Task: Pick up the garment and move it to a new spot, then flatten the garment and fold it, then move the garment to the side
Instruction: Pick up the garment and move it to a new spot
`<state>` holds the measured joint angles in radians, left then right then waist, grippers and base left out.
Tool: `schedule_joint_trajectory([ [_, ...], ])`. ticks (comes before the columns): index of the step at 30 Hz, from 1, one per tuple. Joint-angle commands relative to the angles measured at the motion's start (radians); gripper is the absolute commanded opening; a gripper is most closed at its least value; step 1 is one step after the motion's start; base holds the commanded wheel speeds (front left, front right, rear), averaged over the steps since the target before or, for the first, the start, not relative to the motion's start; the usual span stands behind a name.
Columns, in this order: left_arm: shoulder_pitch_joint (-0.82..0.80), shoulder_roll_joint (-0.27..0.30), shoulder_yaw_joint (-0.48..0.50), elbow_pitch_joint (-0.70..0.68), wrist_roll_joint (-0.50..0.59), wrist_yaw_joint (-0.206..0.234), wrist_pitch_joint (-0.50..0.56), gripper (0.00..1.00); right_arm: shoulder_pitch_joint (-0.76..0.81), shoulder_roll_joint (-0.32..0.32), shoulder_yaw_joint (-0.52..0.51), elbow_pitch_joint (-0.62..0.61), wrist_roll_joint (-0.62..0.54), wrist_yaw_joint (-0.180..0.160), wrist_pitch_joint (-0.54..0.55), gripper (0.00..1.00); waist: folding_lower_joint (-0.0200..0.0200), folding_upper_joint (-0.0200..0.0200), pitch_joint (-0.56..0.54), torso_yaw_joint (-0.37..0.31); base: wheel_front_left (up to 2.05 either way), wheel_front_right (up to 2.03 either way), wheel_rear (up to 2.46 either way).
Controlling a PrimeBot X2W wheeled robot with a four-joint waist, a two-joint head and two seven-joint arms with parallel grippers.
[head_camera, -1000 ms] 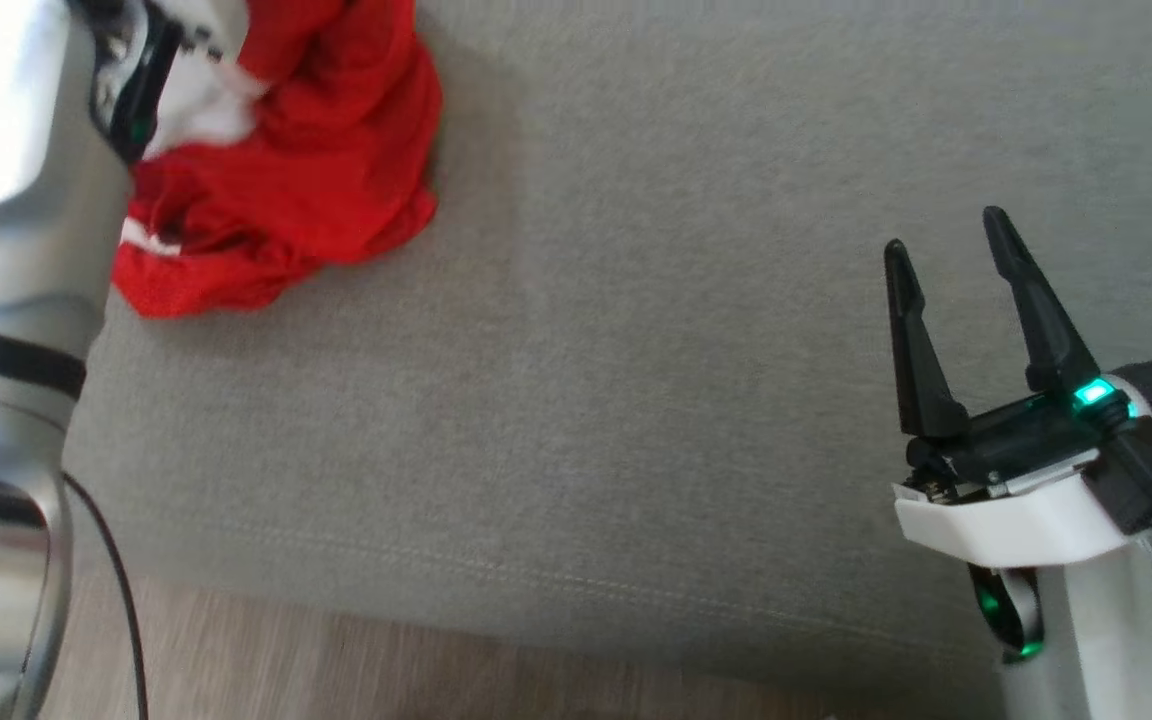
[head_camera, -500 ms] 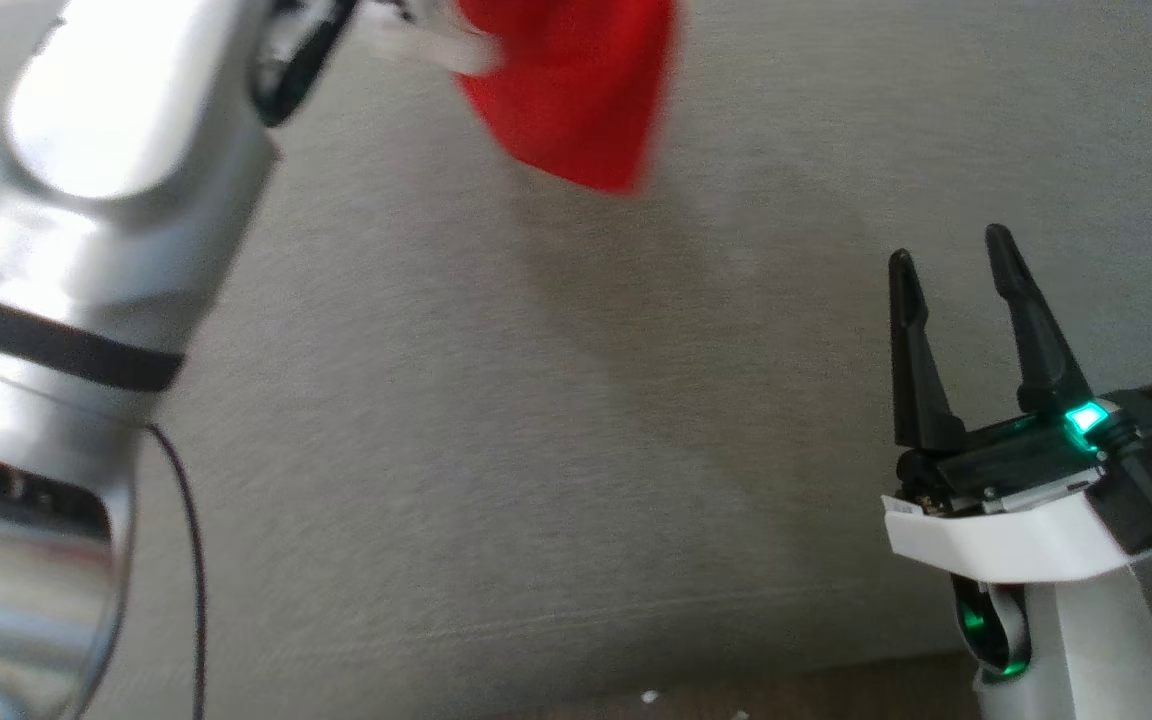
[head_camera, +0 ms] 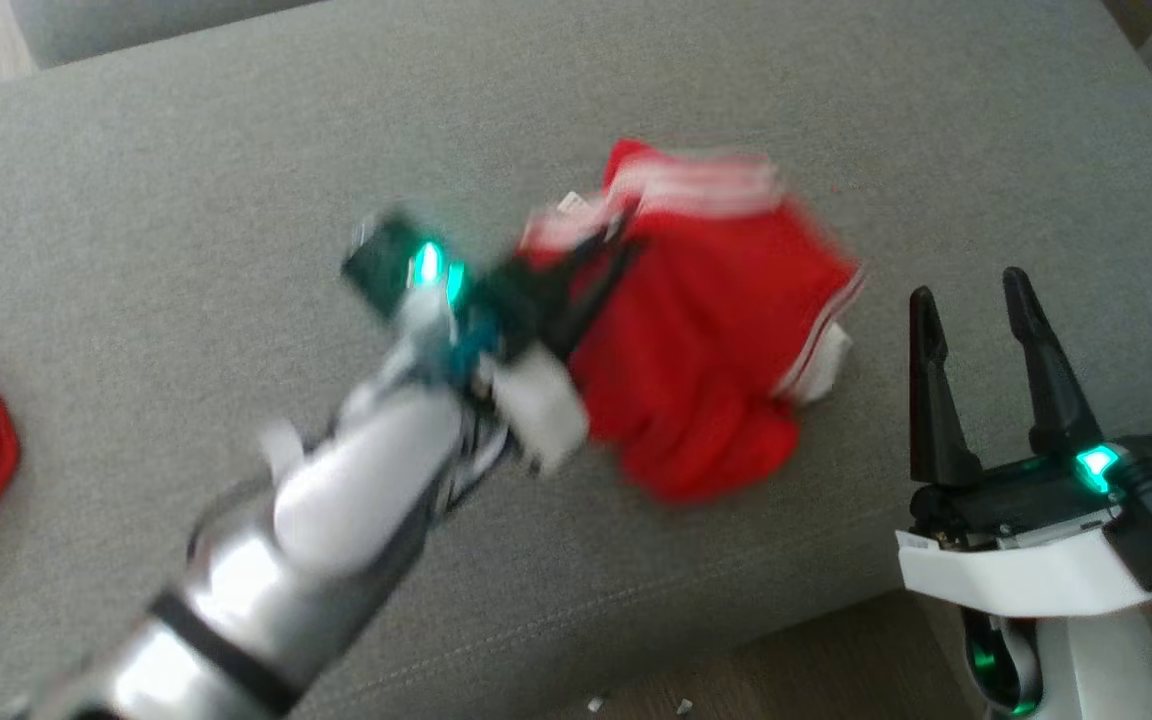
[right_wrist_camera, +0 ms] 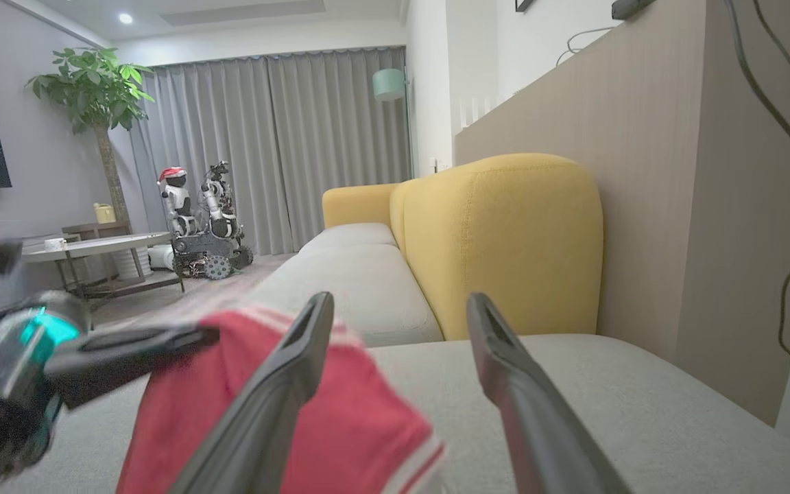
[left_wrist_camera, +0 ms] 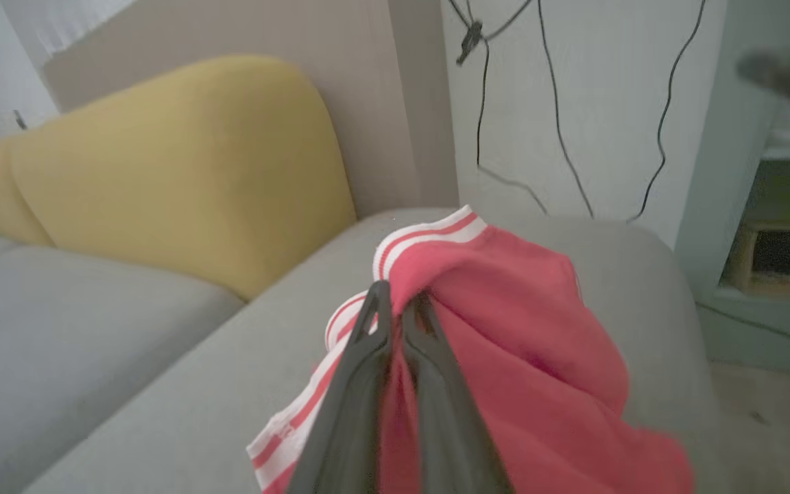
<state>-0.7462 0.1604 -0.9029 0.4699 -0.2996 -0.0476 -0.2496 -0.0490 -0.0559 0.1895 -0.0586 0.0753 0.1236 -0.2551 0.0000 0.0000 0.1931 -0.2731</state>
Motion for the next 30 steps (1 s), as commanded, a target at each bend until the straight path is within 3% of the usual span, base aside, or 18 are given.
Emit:
schedule_joint_trajectory([
  [1,-0.03,0.035,0.04,-0.036,0.015,0.015,-0.012,0.0,-0.012,0.005,0.022,-0.029,0.001,0.007,-0.007,1.0,0.0,0.0,0.004,0.004,0.0,0.0,0.0],
  [4,0.065,0.066,0.054,-0.044,0.068,0.056,-0.012,0.0,-0.007,0.006,0.016,-0.02,-0.003,0.007,-0.007,1.0,0.0,0.0,0.006,0.019,0.0,0.0,0.0],
  [5,0.09,0.076,0.061,-0.047,0.083,0.067,-0.012,0.14,-0.004,0.006,0.015,-0.017,-0.003,0.007,-0.007,1.0,0.0,0.0,0.003,0.026,0.0,0.0,0.0],
  [6,0.114,0.083,0.075,-0.056,0.092,0.082,-0.012,0.71,-0.001,0.006,0.015,-0.013,-0.003,0.007,-0.007,1.0,0.0,0.0,0.0,0.036,0.0,0.0,0.0],
  [7,0.142,0.084,0.097,-0.068,0.088,0.095,-0.012,1.0,0.003,0.006,0.016,-0.009,-0.006,0.007,-0.007,1.0,0.0,0.0,-0.005,0.046,0.0,0.0,0.0],
  [15,0.357,0.073,0.284,-0.245,0.072,0.159,-0.012,1.0,0.034,0.006,0.013,0.033,-0.011,0.007,-0.007,1.0,0.0,0.0,-0.068,0.151,0.0,0.0,0.0],
  [23,0.579,-0.014,0.474,-0.402,0.092,0.249,-0.012,1.0,0.088,0.0,-0.01,0.074,-0.002,0.007,-0.007,1.0,0.0,0.0,-0.166,0.26,0.0,0.0,0.0],
  [30,0.704,-0.057,0.563,-0.512,0.157,0.26,-0.012,1.0,0.125,-0.001,-0.034,0.089,0.005,0.007,-0.007,1.0,0.0,0.0,-0.208,0.31,0.0,0.0,0.0],
])
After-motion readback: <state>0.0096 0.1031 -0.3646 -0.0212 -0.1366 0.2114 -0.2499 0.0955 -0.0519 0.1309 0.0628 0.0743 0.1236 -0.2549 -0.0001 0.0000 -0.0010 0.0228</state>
